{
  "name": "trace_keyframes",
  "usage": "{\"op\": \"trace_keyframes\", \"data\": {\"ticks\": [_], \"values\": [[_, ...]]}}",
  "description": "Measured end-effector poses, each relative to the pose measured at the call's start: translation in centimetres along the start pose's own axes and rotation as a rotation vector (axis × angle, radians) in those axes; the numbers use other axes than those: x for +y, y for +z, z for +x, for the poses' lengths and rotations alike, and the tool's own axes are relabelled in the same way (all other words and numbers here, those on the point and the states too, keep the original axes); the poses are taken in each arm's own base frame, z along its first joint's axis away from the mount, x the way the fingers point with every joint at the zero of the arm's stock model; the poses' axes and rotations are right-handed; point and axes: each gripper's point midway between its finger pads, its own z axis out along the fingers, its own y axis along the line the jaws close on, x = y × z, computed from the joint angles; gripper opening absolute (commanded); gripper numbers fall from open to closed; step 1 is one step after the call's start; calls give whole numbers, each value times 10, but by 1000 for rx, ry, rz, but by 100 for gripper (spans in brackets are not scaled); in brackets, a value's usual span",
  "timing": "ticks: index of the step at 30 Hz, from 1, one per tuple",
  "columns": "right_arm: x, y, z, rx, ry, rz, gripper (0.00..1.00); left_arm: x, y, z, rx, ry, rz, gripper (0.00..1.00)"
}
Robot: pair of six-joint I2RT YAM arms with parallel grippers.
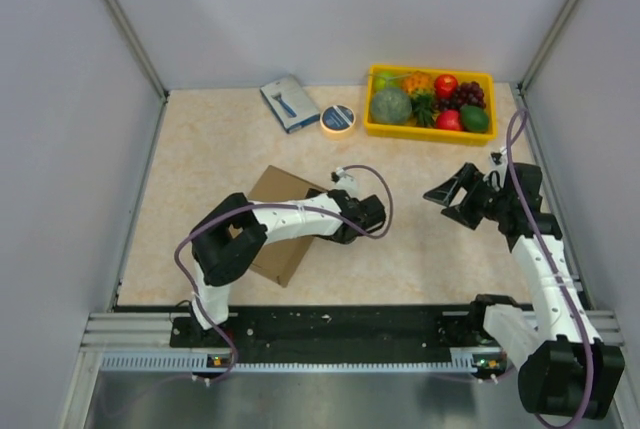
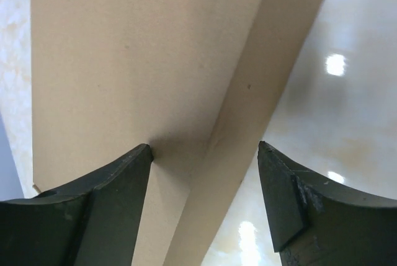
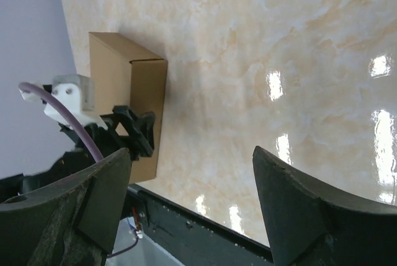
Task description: Fold the paper box
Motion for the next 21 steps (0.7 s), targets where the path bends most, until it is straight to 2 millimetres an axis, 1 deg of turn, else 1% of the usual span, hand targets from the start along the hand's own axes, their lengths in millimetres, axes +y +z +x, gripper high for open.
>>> {"op": "trace_keyframes", "data": {"ticks": [3,4,6,9,12,14,16,18,21], "values": [[-2,1,4,13,6,-4,78,32,17,7,32,-82,-75,65],[-1,1,4,14,5,-8,78,46,24,10,47,-115,-101,63],[1,1,4,14,1,-17,78,74,35,19,78,-197,-157,61],[3,1,3,16,-3,-29,78,114,48,38,127,-316,-231,59],[5,1,4,17,-8,-39,79,143,54,59,161,-409,-288,59],[7,1,4,20,-14,-46,78,158,54,72,174,-457,-308,56],[9,2,4,22,-19,-54,78,169,54,81,183,-509,-314,54],[11,3,5,27,-24,-62,79,176,56,85,187,-561,-310,52],[12,3,7,35,-28,-69,78,186,58,88,185,-634,-289,52]]}}
